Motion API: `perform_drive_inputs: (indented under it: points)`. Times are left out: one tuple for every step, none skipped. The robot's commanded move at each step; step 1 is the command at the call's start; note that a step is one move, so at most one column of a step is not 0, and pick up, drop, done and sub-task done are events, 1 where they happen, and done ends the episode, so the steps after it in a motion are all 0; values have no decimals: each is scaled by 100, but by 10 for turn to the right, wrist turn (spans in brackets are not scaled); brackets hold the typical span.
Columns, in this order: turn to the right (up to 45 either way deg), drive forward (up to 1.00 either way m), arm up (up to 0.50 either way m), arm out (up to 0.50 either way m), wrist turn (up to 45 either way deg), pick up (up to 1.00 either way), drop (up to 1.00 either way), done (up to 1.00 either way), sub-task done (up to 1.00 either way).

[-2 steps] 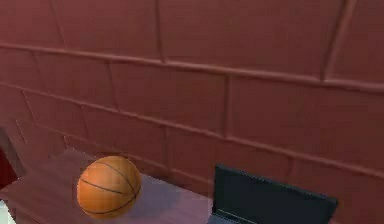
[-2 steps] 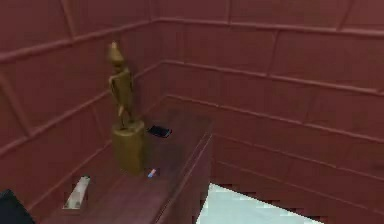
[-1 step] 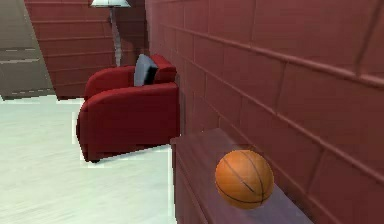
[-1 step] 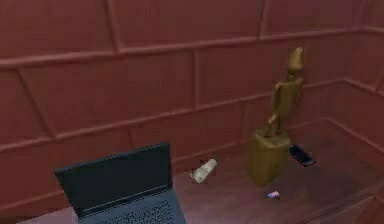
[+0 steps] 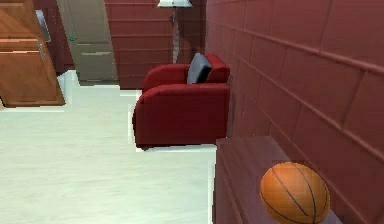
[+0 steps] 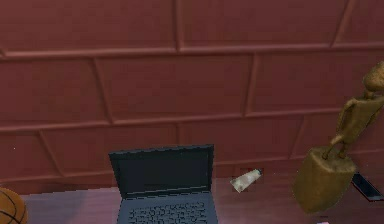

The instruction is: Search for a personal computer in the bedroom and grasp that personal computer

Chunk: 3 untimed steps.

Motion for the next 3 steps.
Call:
perform_drive_inputs:
  points:
    - [0,0,50,0,0,0,0,0,0]
    - [0,0,28,0,0,0,0,0,0]
    - [0,0,0,0,450,0,0,0,0]
